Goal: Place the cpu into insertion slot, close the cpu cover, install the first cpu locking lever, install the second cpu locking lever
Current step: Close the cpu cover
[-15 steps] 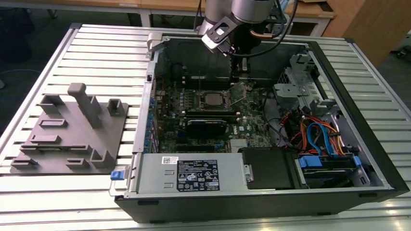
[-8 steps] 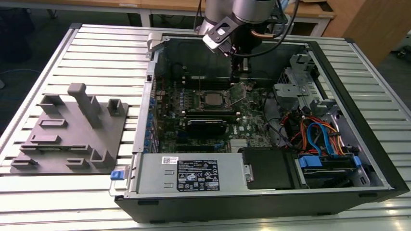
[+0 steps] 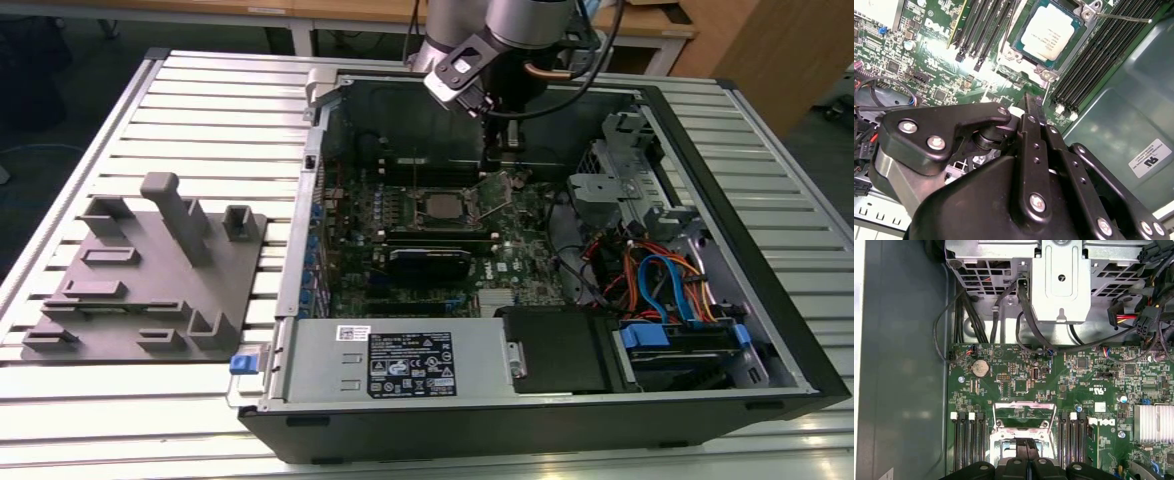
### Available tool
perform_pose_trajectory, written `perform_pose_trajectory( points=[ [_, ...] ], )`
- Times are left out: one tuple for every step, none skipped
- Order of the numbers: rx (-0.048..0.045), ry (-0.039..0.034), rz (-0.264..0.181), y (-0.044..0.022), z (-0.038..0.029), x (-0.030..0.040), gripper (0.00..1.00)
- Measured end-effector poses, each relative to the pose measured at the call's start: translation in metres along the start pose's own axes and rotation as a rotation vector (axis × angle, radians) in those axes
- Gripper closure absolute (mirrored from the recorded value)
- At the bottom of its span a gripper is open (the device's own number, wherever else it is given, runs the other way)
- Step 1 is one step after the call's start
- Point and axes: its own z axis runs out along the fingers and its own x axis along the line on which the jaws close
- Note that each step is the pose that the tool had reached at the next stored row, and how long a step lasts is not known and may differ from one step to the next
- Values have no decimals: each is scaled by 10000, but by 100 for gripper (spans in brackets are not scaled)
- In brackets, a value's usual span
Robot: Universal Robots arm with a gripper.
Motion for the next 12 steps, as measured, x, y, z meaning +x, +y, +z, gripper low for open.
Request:
perform_pose_trajectory(
  points=[
    [0, 1, 0, 4, 0, 0, 90],
    [0, 0, -1, 8, 0, 0, 90],
    [0, 0, 0, 11, 0, 0, 90],
    [0, 1, 0, 15, 0, 0, 90],
    [0, 0, 0, 19, 0, 0, 90],
    [0, 1, 0, 22, 1, 0, 90],
    [0, 1, 0, 26, 1, 0, 90],
    [0, 0, 0, 29, 0, 0, 90],
    [0, 0, 0, 33, 0, 0, 90],
    [0, 0, 0, 37, 0, 0, 90],
    [0, 1, 0, 40, 1, 0, 90],
    [0, 0, 0, 44, 1, 0, 90]
  ],
)
